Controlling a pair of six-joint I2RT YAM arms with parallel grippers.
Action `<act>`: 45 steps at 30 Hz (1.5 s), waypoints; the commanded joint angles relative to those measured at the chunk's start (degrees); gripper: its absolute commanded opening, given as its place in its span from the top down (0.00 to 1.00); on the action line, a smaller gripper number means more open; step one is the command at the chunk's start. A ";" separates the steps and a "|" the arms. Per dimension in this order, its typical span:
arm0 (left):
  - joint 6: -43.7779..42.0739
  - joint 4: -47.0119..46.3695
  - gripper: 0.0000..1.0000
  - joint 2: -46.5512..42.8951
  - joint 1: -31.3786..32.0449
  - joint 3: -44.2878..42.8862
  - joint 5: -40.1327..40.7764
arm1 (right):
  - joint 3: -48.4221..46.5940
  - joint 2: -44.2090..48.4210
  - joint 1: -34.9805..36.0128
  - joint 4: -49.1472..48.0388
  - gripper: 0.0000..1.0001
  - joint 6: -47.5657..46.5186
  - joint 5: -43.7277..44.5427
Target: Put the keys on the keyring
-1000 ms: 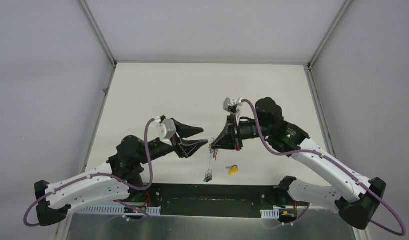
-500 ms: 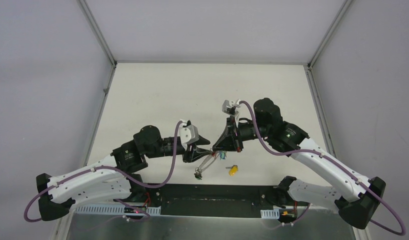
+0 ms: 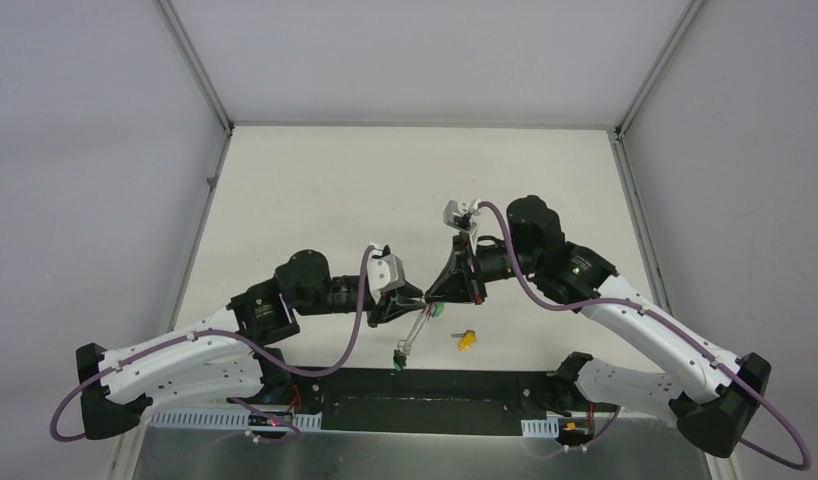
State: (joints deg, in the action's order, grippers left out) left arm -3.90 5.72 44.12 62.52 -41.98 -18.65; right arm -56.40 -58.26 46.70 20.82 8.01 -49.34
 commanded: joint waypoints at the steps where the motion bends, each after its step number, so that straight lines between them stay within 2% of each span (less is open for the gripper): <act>1: -0.74 -2.02 0.77 1.67 -0.34 -2.30 -2.60 | -3.37 0.10 0.13 -3.86 1.00 -0.34 -1.91; 7: -0.03 -4.77 0.88 0.96 -0.38 -1.41 -1.92 | -2.93 0.16 0.13 -3.86 1.00 -0.43 -1.57; 11: 0.84 -5.61 0.89 -0.67 -0.33 -0.51 -1.89 | -2.84 0.06 0.14 -3.86 1.00 -0.50 -1.46; 14: 1.14 -7.56 0.84 -1.34 -0.37 -0.08 -1.53 | -2.92 0.00 0.09 -3.85 1.00 -0.58 -1.46; 18: 1.33 -8.12 0.86 -1.28 -0.34 -0.11 -1.56 | -3.10 -0.10 0.14 -3.86 1.00 -0.63 -1.55; 23: 0.86 -7.97 0.98 -0.50 -0.37 -0.37 -2.46 | -3.01 0.20 0.14 -3.86 1.00 -0.60 -1.14; 33: 1.20 -6.42 1.00 -0.57 -0.37 -0.56 -1.55 | -3.06 0.56 0.15 -3.86 1.00 -0.36 0.19; 34: 1.49 -6.42 1.00 -0.75 -0.37 -0.56 -1.12 | -2.95 0.78 0.10 -3.90 0.97 -0.33 0.74; 38: 2.93 -7.43 1.00 -1.98 -0.31 0.41 1.27 | -2.13 2.24 0.14 -3.93 0.60 -0.18 3.51; 41: 3.70 -9.69 1.00 -3.68 -0.37 2.13 2.99 | -1.56 3.15 0.06 -4.02 0.52 -0.11 5.12; 45: 3.76 -12.10 1.00 -6.03 -0.33 4.30 4.99 | -1.09 3.20 0.06 -4.21 0.51 0.23 5.15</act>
State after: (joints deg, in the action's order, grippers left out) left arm -1.52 1.10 41.15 62.22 -38.74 -16.56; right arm -56.69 -56.29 46.74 19.20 8.08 -45.71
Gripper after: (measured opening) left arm 0.008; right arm 0.486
